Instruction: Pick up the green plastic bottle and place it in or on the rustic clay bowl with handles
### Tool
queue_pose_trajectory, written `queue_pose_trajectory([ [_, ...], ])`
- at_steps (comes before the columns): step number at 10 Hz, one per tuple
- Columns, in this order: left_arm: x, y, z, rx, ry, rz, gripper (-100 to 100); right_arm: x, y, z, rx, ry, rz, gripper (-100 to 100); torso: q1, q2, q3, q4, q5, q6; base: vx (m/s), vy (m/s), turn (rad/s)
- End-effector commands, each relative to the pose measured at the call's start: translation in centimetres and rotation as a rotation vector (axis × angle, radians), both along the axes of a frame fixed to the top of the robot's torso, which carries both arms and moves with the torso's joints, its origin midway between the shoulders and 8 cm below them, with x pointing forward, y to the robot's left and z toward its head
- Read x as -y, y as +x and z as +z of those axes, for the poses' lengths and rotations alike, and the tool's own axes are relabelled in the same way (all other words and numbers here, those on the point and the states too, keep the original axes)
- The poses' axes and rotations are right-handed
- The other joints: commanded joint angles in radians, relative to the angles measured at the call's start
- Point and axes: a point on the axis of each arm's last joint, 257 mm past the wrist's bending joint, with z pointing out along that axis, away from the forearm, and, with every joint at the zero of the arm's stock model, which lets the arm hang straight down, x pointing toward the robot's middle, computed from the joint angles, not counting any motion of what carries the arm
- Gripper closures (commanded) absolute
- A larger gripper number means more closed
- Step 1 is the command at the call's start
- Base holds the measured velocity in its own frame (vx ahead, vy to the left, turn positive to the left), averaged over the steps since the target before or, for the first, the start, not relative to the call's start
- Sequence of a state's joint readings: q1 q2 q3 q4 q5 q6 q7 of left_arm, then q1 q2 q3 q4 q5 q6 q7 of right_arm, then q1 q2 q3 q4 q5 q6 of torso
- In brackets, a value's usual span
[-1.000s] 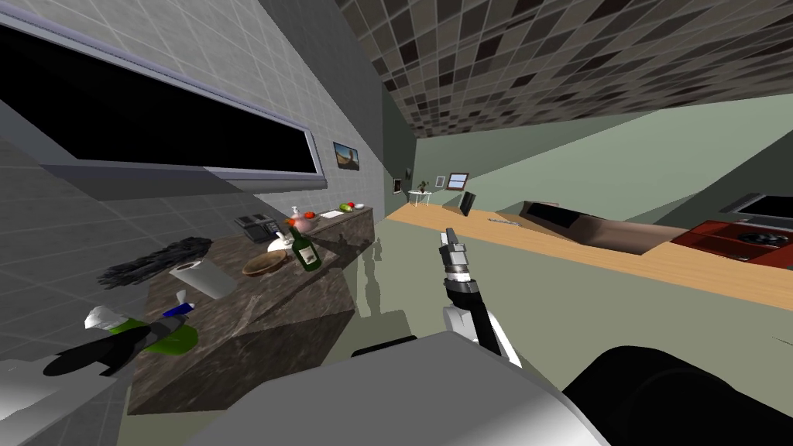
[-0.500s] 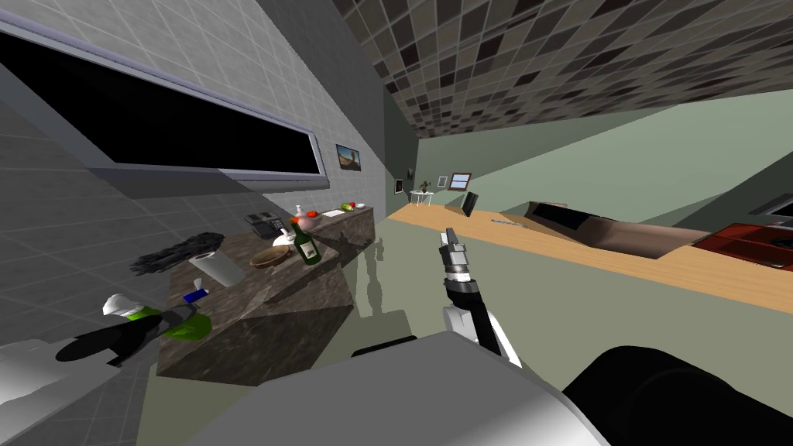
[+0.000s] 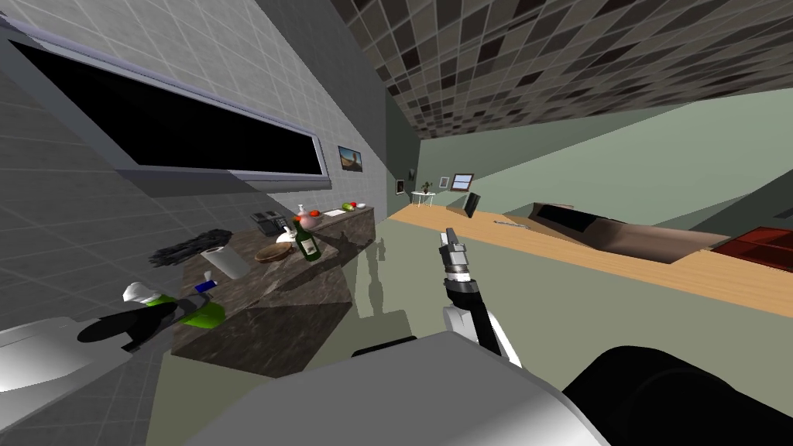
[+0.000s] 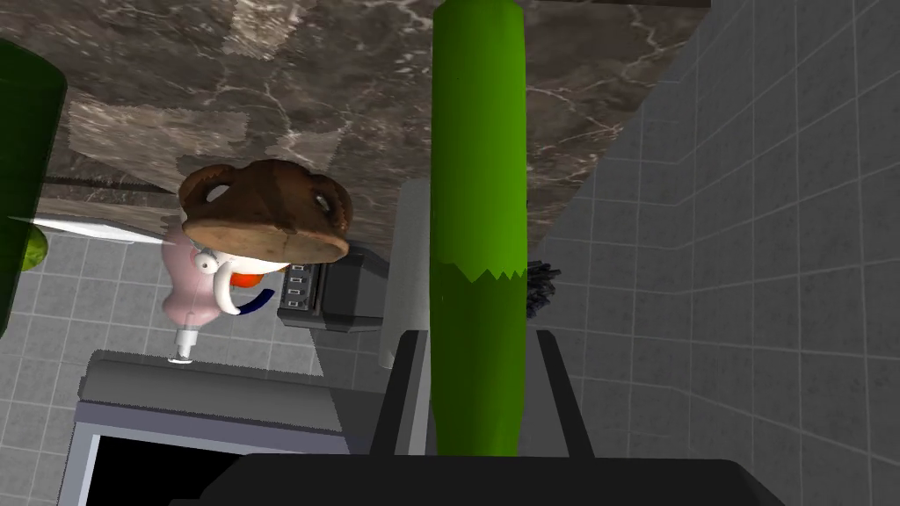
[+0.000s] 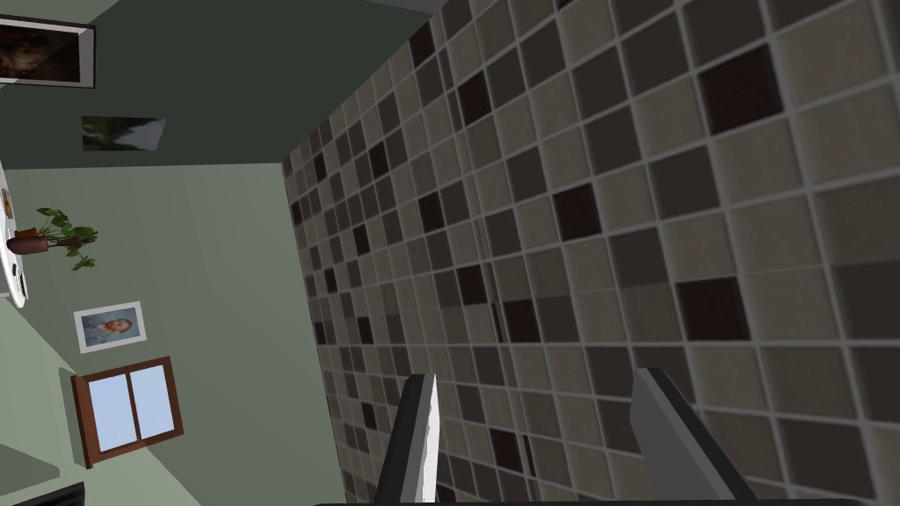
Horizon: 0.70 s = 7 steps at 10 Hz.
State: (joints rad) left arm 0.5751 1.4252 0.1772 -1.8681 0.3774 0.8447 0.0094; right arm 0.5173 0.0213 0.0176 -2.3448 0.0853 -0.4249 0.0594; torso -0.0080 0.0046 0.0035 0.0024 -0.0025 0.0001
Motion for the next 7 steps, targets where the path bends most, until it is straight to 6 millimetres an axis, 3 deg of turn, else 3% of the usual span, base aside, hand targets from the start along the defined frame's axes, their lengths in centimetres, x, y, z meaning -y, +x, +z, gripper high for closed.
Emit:
queue_pose_trajectory([
  [1,0.9,0.4,0.6,-0.003,-0.004,-0.007,100,0.0,0.0,0.0,0.0,0.0,0.0,0,0.0,0.0,0.0,0.0,0.0,0.0,0.001,-0.064,0.027],
  [3,1.2,0.8,1.8,-0.008,0.002,-0.004,100,0.0,0.0,0.0,0.0,0.0,0.0,0,0.001,-0.006,-0.003,-0.001,0.0,0.001,0.095,-0.029,-0.009],
  [7,0.4,0.9,3.7,-0.017,0.026,0.02,100,0.0,0.0,0.0,0.0,0.0,0.0,0,0.01,-0.021,-0.013,-0.005,0.002,0.002,0.209,0.052,-0.045],
])
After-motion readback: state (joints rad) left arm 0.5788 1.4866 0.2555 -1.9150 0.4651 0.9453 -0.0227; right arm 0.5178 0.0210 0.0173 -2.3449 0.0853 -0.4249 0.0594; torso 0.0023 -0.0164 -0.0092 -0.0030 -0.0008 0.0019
